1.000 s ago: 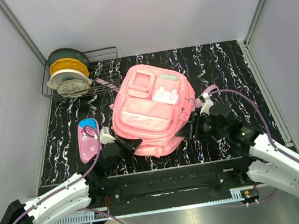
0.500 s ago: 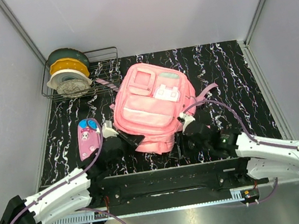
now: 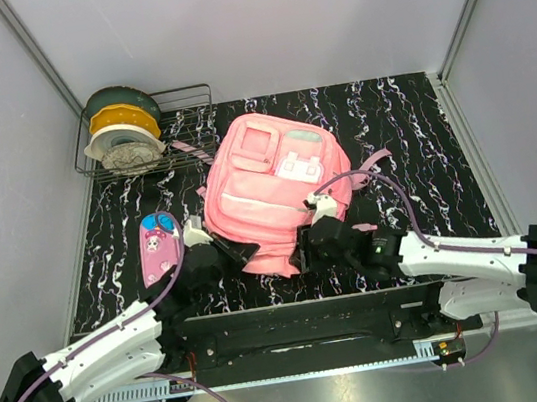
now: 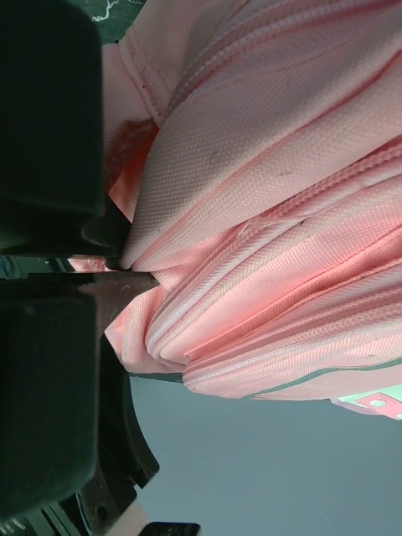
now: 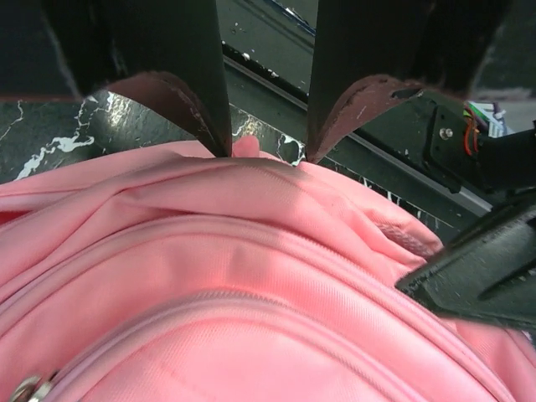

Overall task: Pack the student bag
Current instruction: Zip the student bag at the center of the board, then unzip the student bag at the center of the board.

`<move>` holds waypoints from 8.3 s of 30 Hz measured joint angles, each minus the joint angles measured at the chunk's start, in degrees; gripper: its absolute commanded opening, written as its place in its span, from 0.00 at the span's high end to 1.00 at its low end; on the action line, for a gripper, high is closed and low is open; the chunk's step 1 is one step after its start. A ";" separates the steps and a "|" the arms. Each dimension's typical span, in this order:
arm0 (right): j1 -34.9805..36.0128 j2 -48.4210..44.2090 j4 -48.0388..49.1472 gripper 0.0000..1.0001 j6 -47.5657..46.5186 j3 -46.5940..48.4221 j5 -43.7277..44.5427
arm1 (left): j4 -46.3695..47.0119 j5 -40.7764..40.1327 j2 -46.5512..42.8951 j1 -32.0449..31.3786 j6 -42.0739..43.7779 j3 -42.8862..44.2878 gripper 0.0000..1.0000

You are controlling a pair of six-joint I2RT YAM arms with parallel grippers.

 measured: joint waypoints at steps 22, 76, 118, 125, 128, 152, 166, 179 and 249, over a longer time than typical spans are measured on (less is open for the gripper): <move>6.47 8.37 -3.34 0.87 3.28 3.91 14.53 | -0.59 0.52 0.02 0.02 0.72 1.03 1.00; -15.04 1.46 -10.32 1.00 -2.64 -0.20 1.25 | -25.51 8.66 -21.49 13.55 10.19 4.79 1.00; -36.46 14.03 2.47 0.53 -43.12 11.85 -21.79 | -19.52 15.61 -13.84 15.17 16.31 3.04 1.00; -36.46 15.41 6.03 0.50 -56.68 9.99 -34.82 | -19.17 17.62 -11.41 15.72 17.99 3.30 1.00; -36.63 16.74 6.43 0.46 -60.46 9.64 -37.09 | -18.69 18.18 -11.30 15.76 18.47 3.30 1.00; -41.46 24.72 2.58 0.49 -71.63 13.90 -49.92 | -17.57 29.88 -8.81 23.96 24.65 3.93 1.00; -41.51 29.03 -4.83 0.90 -75.17 18.60 -52.61 | -14.64 34.38 -7.65 26.08 24.94 3.93 1.00; -41.64 26.03 -5.31 1.00 -72.02 18.58 -52.98 | -13.81 35.21 -7.04 26.36 24.90 3.93 1.00; -1.79 26.97 -27.23 1.00 -25.99 39.17 -20.70 | 2.56 -4.11 -14.12 -4.07 16.79 -7.21 1.00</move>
